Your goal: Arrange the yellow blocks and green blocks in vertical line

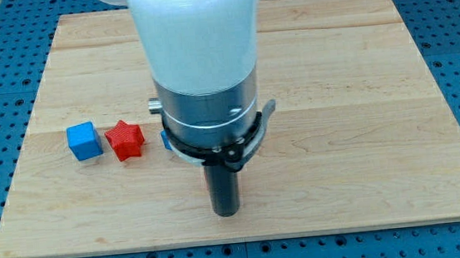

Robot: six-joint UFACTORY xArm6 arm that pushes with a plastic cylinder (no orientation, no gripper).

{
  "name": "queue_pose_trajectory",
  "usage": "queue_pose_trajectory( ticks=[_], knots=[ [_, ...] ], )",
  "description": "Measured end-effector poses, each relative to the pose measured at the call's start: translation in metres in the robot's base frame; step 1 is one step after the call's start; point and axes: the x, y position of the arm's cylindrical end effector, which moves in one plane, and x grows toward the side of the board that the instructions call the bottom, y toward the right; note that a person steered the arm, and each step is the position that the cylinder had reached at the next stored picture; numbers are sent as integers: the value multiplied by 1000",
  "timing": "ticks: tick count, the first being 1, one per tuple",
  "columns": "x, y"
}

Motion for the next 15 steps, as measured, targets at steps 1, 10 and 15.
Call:
queue_pose_trajectory(
  ticks=[1,10,15],
  knots=[
    [-27,-10],
    [-171,-6],
    [-243,5]
  ],
)
